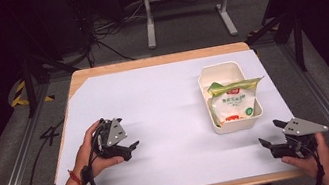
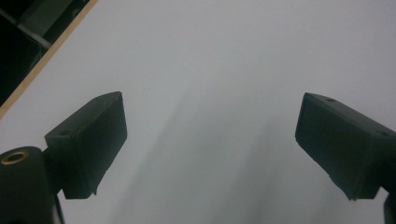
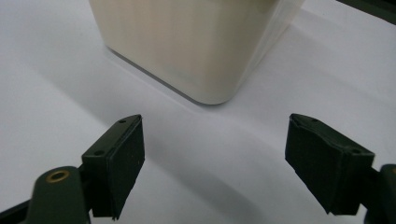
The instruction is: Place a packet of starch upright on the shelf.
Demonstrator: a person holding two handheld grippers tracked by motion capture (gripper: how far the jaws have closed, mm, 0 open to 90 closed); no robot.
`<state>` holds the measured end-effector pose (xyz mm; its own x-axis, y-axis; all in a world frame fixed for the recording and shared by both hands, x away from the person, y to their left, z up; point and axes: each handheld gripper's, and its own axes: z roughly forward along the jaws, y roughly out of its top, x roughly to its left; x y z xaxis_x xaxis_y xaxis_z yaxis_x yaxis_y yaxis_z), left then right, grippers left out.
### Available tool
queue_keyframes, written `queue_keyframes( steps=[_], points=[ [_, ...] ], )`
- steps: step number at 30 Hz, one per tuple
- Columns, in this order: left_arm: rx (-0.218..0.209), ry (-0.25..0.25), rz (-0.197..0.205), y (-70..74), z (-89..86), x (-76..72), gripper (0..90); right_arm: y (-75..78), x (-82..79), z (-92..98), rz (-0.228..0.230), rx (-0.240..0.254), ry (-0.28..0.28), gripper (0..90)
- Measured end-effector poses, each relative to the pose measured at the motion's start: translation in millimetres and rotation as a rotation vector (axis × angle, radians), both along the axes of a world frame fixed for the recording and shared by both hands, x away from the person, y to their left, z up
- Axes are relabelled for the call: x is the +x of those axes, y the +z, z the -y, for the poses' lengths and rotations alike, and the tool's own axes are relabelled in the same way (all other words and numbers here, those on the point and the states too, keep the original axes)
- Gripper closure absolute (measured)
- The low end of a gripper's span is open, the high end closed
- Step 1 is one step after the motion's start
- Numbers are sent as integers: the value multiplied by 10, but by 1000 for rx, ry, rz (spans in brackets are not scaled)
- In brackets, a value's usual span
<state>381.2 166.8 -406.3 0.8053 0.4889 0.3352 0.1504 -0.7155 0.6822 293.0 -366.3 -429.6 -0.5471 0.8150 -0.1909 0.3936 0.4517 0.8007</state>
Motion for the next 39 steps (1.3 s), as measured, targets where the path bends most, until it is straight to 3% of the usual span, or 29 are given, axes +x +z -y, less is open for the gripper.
queue_keyframes(
  steps=[13,20,28,32,39],
  points=[
    [-38,57,-27,-197,-375,-161,100,2,-1,-15,2,-14,3,197],
    [-106,106,-55,-277,-590,-268,100,3,-2,-19,2,-17,5,197],
    [-232,180,-73,-354,-894,-390,100,6,20,-39,2,-21,12,196],
    [-281,195,-83,-380,-946,-429,100,5,35,-50,3,-23,16,196],
    [-328,209,-89,-414,-1015,-506,98,6,105,-72,4,-26,28,193]
  ],
)
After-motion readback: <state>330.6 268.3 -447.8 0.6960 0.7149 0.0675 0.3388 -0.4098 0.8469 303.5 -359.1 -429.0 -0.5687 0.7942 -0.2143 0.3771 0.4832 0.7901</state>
